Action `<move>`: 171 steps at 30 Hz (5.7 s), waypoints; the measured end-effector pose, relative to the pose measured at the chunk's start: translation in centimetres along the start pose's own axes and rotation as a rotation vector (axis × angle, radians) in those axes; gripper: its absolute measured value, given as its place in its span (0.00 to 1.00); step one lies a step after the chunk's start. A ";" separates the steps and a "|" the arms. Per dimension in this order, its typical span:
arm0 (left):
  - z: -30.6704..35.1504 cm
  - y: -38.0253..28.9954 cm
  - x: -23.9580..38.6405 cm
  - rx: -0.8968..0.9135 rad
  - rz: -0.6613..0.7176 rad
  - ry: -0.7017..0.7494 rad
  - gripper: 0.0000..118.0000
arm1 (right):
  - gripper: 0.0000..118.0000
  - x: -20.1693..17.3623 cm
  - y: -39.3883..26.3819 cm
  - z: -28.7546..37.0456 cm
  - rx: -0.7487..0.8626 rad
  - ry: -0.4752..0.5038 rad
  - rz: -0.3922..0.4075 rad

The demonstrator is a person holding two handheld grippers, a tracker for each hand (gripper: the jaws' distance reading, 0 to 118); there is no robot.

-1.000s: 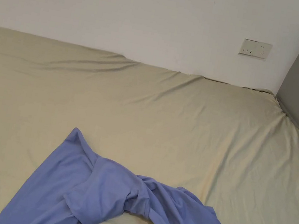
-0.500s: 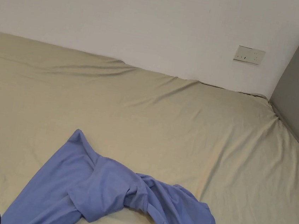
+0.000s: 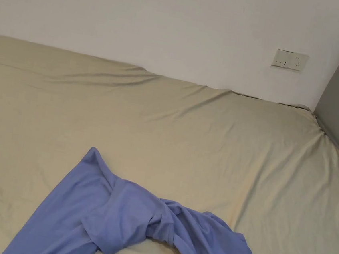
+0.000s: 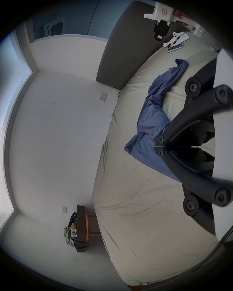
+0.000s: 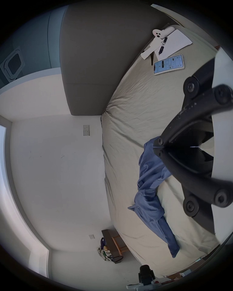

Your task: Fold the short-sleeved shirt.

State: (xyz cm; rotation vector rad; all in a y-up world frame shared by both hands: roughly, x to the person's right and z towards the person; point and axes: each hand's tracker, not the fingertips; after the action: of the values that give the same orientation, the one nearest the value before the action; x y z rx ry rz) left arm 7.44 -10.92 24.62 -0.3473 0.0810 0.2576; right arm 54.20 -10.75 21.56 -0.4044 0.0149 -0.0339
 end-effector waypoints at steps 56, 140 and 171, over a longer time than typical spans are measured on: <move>-42.7 8.1 1.7 -0.567 -0.105 0.073 0.03 | 0.73 1.3 1.5 -32.7 -0.630 0.044 0.170; -17.6 29.5 -0.3 0.442 0.148 -0.128 0.03 | 0.05 0.5 29.2 -23.2 0.302 0.515 -0.218; 0.0 0.1 -7.1 -0.234 0.274 0.141 0.03 | 0.05 3.8 -0.4 -3.6 -0.406 0.230 -0.315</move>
State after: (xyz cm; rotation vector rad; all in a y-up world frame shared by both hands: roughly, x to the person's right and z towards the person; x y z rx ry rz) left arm 0.55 -12.49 25.46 -0.5879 0.2399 0.5159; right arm 57.92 -12.67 18.41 -0.8049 0.1877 -0.3928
